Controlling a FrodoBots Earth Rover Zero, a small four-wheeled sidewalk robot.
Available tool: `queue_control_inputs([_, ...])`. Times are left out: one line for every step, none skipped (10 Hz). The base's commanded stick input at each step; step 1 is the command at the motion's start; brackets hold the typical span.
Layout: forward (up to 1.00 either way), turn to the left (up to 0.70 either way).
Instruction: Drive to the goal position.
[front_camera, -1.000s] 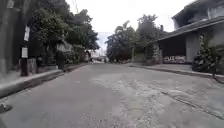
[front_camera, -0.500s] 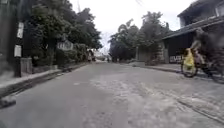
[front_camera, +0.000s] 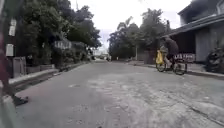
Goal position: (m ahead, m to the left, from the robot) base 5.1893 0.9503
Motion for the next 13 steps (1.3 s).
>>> queue_control_inputs([1.0, 0.07])
queue_control_inputs([1.0, 0.07])
queue_control_inputs([1.0, 0.07])
queue_control_inputs([1.0, 0.07])
queue_control_inputs([1.0, 0.07])
queue_control_inputs([1.0, 0.07])
queue_control_inputs([1.0, 0.07])
queue_control_inputs([1.0, 0.07])
queue_control_inputs([1.0, 0.07])
queue_control_inputs([1.0, 0.07])
queue_control_inputs([1.0, 0.07])
queue_control_inputs([1.0, 0.07])
queue_control_inputs([1.0, 0.07])
